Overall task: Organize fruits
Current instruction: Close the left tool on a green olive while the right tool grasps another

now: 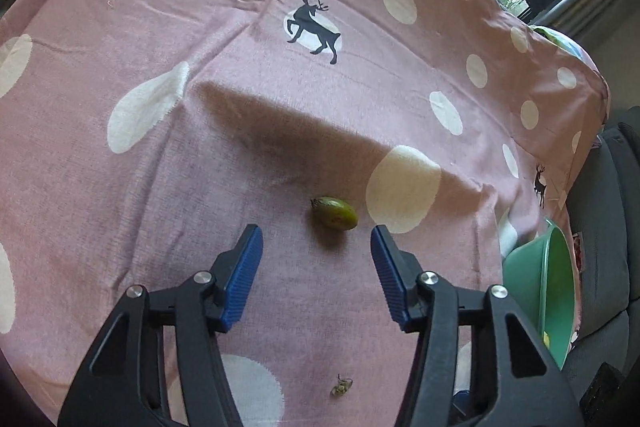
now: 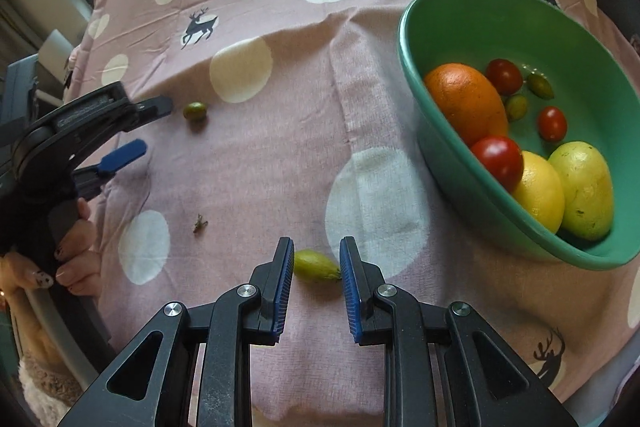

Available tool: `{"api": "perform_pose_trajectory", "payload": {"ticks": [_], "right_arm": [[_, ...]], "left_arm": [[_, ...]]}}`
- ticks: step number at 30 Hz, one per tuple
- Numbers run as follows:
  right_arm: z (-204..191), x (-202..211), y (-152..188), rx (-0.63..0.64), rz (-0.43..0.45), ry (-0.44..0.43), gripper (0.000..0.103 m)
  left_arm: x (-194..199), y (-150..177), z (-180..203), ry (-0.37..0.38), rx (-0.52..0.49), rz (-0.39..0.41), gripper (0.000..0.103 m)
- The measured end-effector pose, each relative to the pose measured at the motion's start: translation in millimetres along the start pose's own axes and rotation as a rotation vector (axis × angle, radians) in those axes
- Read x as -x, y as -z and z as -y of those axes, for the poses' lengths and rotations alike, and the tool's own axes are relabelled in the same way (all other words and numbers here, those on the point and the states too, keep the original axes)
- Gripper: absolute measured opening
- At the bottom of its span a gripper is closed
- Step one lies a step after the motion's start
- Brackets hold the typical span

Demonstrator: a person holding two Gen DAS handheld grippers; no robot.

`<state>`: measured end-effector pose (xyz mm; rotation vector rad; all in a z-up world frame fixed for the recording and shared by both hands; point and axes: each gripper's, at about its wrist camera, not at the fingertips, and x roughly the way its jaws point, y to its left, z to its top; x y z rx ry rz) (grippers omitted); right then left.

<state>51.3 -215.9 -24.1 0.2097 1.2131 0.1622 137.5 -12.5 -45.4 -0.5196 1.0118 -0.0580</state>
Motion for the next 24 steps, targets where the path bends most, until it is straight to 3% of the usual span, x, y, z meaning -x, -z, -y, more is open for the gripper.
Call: {"api": "perform_pose_trajectory", "payload": {"ticks": [10,12,14,24], "right_arm": [[0,-4,0,0.021,-0.017,-0.015,0.023],[-1,-4,-1,0.027,-0.017,-0.019,0.023],[-1,-5,-1,0.033,-0.021,-0.023,0.023],[-7,-10,-1,0.049,-0.042,-0.054,0.023]], "left_arm": [[-15,-7,1,0.022,0.08,-0.002,0.045],[-17,-8,3,0.019,0.083,0.002,0.038],[-21,-8,4,0.015,0.083,0.008,0.024],[-17,-6,5,0.003,0.056,0.039,0.019]]}}
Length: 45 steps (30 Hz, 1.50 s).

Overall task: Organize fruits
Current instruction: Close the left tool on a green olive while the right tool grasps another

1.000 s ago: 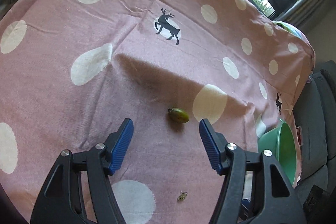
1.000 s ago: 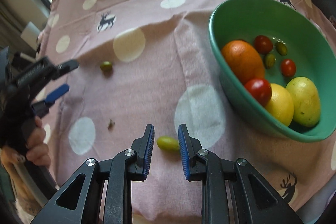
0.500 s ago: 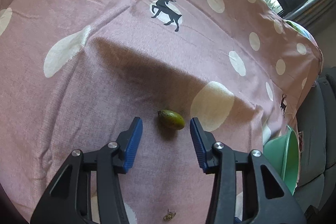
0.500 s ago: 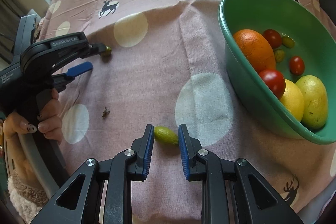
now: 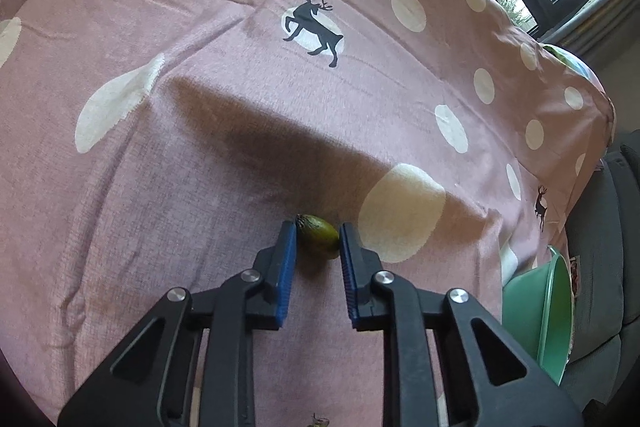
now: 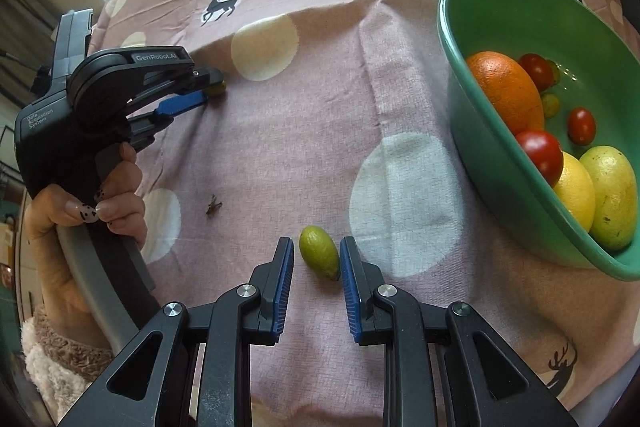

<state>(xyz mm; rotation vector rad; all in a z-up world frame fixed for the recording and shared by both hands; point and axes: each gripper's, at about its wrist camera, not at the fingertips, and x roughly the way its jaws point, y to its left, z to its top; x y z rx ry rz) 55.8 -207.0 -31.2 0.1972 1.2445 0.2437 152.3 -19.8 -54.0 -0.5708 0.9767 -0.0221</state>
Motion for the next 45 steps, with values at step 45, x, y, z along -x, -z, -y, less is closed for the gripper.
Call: {"api": "perform_pose_trajectory", "payload": {"ticks": [45], "right_arm": [[1,-10,-19,-0.035,0.044,-0.026,0.021]], "left_arm": [[3,9,12,-0.127,-0.076,0.033,0.019]]}}
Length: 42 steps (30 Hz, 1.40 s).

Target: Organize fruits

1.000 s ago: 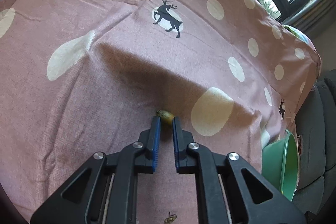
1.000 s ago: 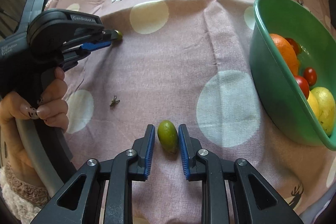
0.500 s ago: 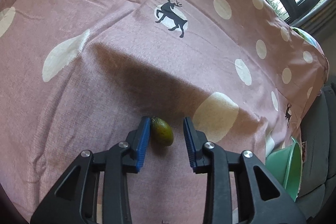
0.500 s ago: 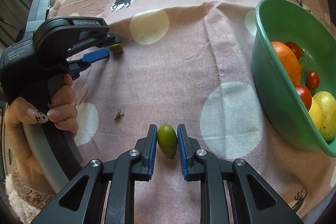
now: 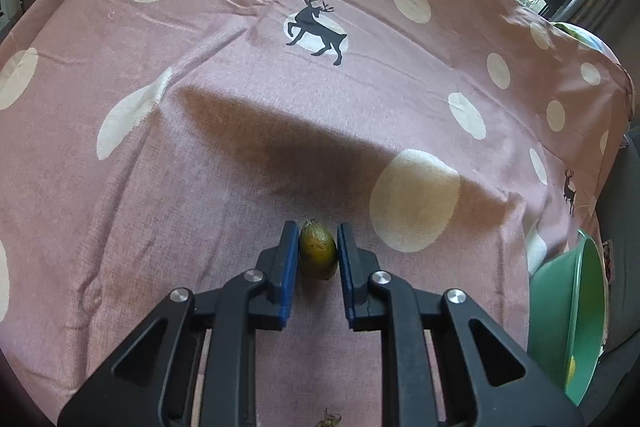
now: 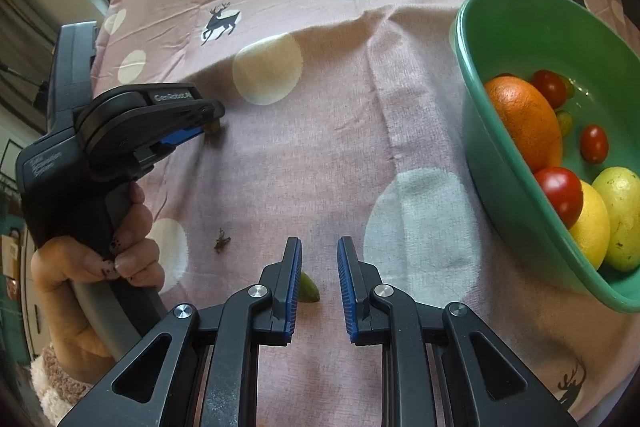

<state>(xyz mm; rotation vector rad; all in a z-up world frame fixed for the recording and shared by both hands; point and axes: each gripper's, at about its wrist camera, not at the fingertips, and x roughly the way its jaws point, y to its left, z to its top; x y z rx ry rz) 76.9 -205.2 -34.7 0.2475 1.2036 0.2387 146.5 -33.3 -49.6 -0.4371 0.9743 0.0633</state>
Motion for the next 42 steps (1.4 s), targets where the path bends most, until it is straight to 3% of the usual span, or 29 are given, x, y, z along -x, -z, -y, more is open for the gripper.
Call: {"api": "perform_pose_trajectory", "payload": {"ticks": [8,12,23,24,25,28,32,38,42], "right_arm": [[-4,2,3,-0.015,0.012,-0.062,0.022],[-13,0,8,0.024,0.005,-0.086,0.032],[-32,-16,18,0.097,-0.016,0.039,0.032],[-34,-17,18,0.1,-0.011,0.05,0.03],[-34,-18,18,0.104,-0.007,0.063,0.021],[-34,-17,18,0.098,0.01,0.086,0.02],[-25,3,15,0.054,0.081,0.038,0.02],[16,63,5,-0.07,0.267,-0.042,0.02],[52,95,7,-0.186,0.393,0.015,0.02]], "left_arm": [[45,11,-16,0.027,0.006,0.073,0.019],[57,13,-18,0.035,0.002,0.094,0.019],[66,23,-13,0.043,-0.039,0.092,0.019],[67,24,-12,0.045,-0.042,0.094,0.019],[69,24,-10,0.049,-0.047,0.097,0.019],[77,27,1,0.082,-0.08,0.11,0.019],[94,34,24,0.134,-0.15,0.144,0.019],[118,50,68,0.265,-0.272,0.178,0.019],[126,65,101,0.363,-0.368,0.185,0.019]]}}
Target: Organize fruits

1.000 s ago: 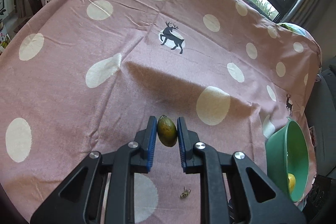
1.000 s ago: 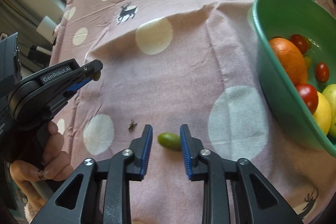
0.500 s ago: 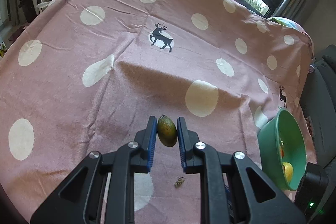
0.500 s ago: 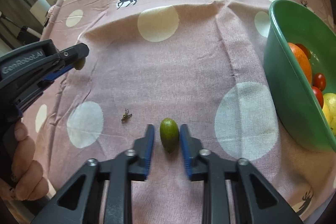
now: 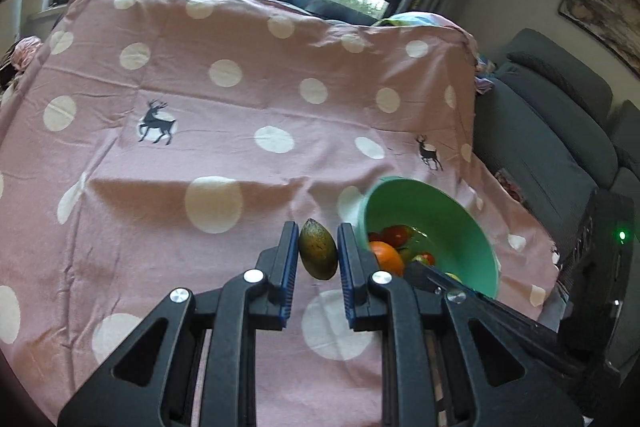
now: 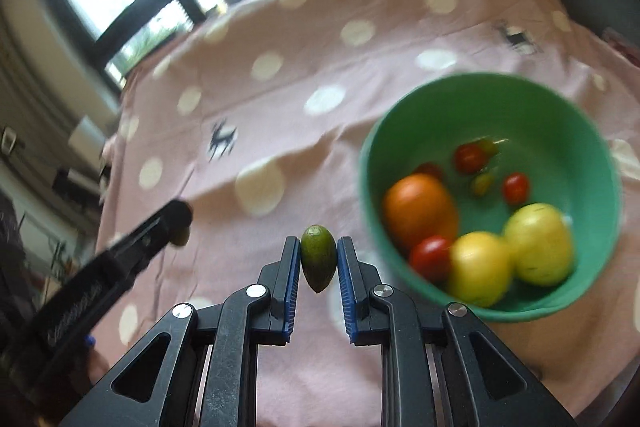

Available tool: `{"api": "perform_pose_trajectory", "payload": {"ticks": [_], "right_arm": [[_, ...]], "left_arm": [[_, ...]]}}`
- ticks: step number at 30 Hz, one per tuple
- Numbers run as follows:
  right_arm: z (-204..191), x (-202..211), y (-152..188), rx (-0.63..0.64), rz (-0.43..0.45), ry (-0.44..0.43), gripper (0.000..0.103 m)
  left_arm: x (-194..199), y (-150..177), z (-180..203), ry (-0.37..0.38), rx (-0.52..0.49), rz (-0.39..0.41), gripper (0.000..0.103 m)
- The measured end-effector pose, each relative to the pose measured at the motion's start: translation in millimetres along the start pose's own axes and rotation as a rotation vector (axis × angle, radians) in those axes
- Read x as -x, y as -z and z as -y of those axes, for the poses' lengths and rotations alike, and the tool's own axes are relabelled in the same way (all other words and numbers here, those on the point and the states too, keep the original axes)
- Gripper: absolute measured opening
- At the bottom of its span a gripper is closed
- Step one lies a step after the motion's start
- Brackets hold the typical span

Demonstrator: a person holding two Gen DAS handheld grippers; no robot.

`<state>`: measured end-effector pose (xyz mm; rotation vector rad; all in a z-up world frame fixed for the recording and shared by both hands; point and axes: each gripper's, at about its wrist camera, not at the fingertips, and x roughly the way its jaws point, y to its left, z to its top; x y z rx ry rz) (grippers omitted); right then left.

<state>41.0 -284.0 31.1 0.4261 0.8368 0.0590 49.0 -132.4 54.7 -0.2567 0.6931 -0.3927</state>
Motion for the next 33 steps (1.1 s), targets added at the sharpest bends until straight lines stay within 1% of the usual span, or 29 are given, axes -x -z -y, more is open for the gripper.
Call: {"api": "perform_pose_trajectory", "payload": {"ticks": [1,4,7,10,13,14,15,16,17,18,19,20,21,22,23,25,29,33], "right_arm": [[10,4,-3,-0.031,0.021,0.019,0.02],[39,12,-9,-0.127,0.056,0.033,0.021],[62,19,-9,-0.196,0.091,0.07,0.021],[77,19,-9,-0.247,0.104,0.082,0.021],[87,15,-8,-0.266,0.099,0.096,0.021],[88,14,-9,-0.266,0.103,0.099,0.021],[87,13,-9,-0.26,0.107,0.105,0.021],[88,15,-8,-0.253,0.109,0.112,0.021],[87,16,-8,-0.246,0.12,0.126,0.021],[87,19,-7,-0.242,0.131,0.145,0.022],[89,22,-6,-0.242,0.143,0.161,0.026],[92,25,-6,-0.248,0.153,0.169,0.03],[95,28,-6,-0.257,0.163,0.166,0.042],[97,31,-5,-0.267,0.173,0.158,0.055],[97,33,-4,-0.27,0.181,0.149,0.058],[94,35,-4,-0.258,0.182,0.147,0.059],[84,37,-4,-0.227,0.187,0.162,0.061],[78,40,-3,-0.214,0.193,0.159,0.067]], "left_arm": [[-3,1,7,0.015,-0.022,-0.007,0.019],[-14,7,33,0.047,-0.094,-0.02,0.019],[-26,13,51,0.082,-0.135,-0.022,0.019],[-39,20,61,0.088,-0.157,-0.04,0.02],[-46,25,71,0.087,-0.184,-0.044,0.02],[-47,26,74,0.072,-0.2,-0.042,0.029],[-48,27,75,0.048,-0.212,-0.039,0.032],[-47,28,75,0.028,-0.216,-0.034,0.04],[-46,27,73,0.005,-0.215,-0.026,0.053],[-47,27,71,-0.007,-0.208,-0.024,0.059],[-46,26,66,-0.015,-0.193,-0.025,0.072],[-45,24,61,-0.011,-0.172,-0.028,0.08],[-43,22,56,-0.001,-0.151,-0.029,0.084],[-42,20,52,0.009,-0.131,-0.031,0.09],[-40,18,49,0.013,-0.117,-0.035,0.095],[-37,17,48,-0.001,-0.108,-0.034,0.098],[-29,16,45,-0.004,-0.106,-0.019,0.098],[-21,16,42,-0.002,-0.103,-0.007,0.098]]}}
